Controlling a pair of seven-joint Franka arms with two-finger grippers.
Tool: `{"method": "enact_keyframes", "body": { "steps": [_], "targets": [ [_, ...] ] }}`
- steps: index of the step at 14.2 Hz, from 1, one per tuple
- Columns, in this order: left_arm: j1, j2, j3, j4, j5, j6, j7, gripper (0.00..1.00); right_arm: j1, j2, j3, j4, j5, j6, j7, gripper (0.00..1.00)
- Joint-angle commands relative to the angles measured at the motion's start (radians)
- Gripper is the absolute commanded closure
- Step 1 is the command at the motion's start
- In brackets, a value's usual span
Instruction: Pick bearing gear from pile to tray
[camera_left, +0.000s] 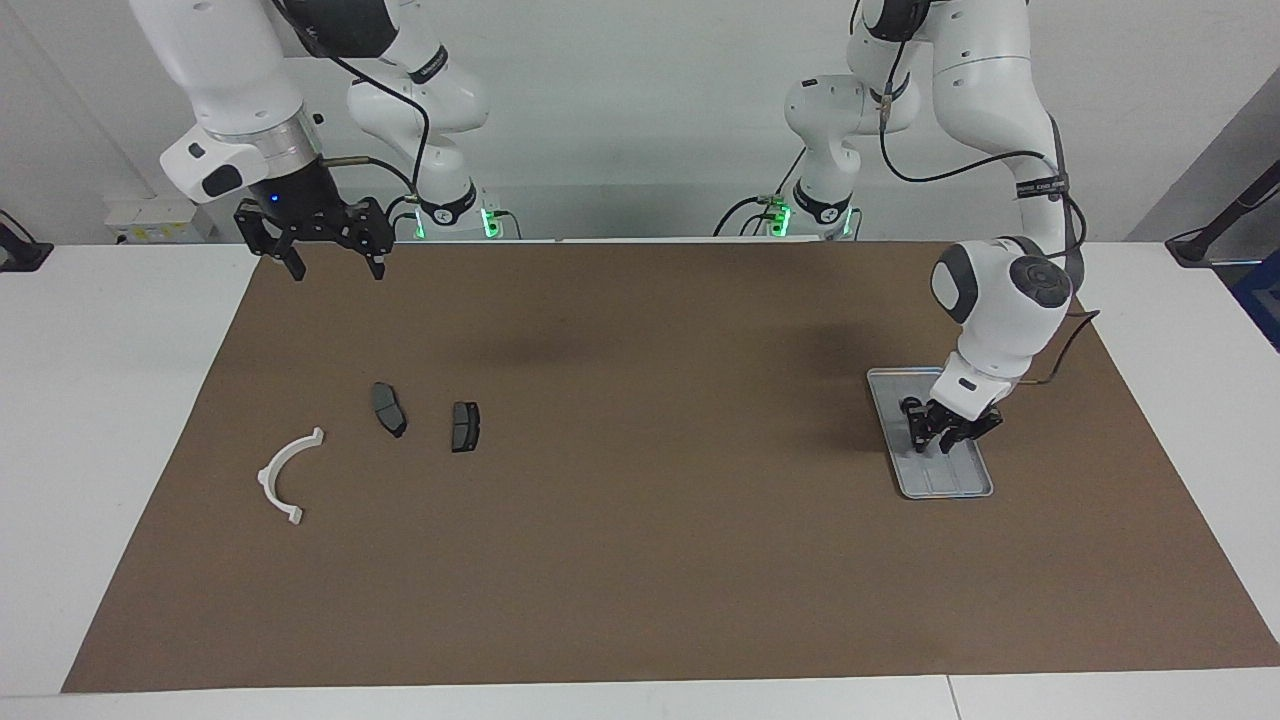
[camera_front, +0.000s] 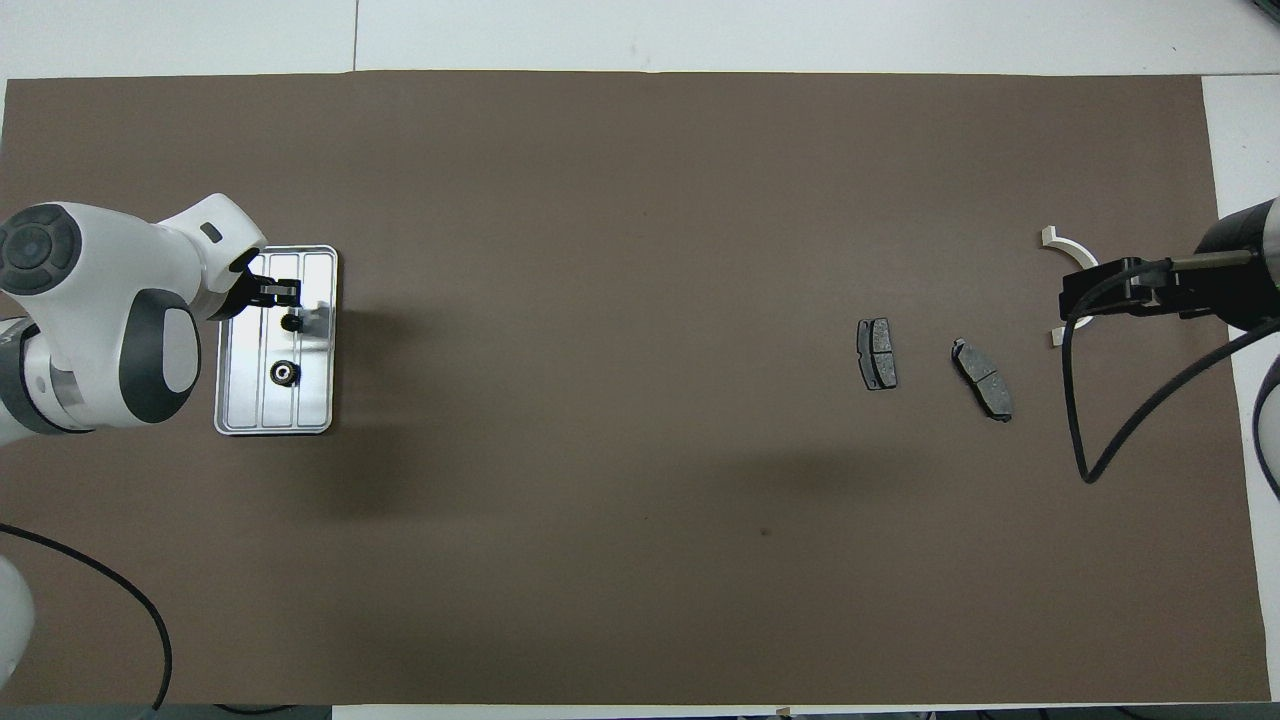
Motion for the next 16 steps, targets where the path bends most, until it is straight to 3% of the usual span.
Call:
{"method": "enact_keyframes", "body": {
  "steps": [1, 3, 4, 6, 7, 13, 16],
  "targets": [
    [0.005, -0.045, 0.001, 0.022, -0.002, -0.077, 0.006, 0.57, -0.003, -0.011, -0.001, -0.018, 0.029, 0.016, 0.011, 0.0],
    [0.005, -0.077, -0.001, 0.022, -0.002, -0.099, 0.004, 0.48, -0.003, -0.011, -0.001, -0.018, 0.029, 0.016, 0.011, 0.0],
    [0.005, -0.1, 0.001, 0.023, -0.004, -0.117, 0.0, 0.39, -0.002, -0.011, -0.001, -0.018, 0.029, 0.016, 0.011, 0.0],
    [0.005, -0.157, 0.001, 0.023, -0.007, -0.168, -0.005, 0.08, -0.002, -0.011, -0.001, -0.018, 0.029, 0.018, 0.011, 0.0],
    [0.005, -0.186, 0.001, 0.026, -0.007, -0.206, -0.012, 0.0, -0.002, -0.011, -0.001, -0.018, 0.029, 0.018, 0.011, 0.0],
    [0.005, -0.399, 0.001, 0.04, -0.008, -0.473, -0.123, 0.0, -0.002, -0.013, -0.001, -0.015, 0.029, 0.021, 0.012, 0.0],
    [0.006, -0.396, 0.001, 0.178, -0.005, -0.677, -0.129, 0.0, -0.005, -0.014, -0.001, -0.015, 0.029, 0.021, 0.012, 0.0]
  ]
}}
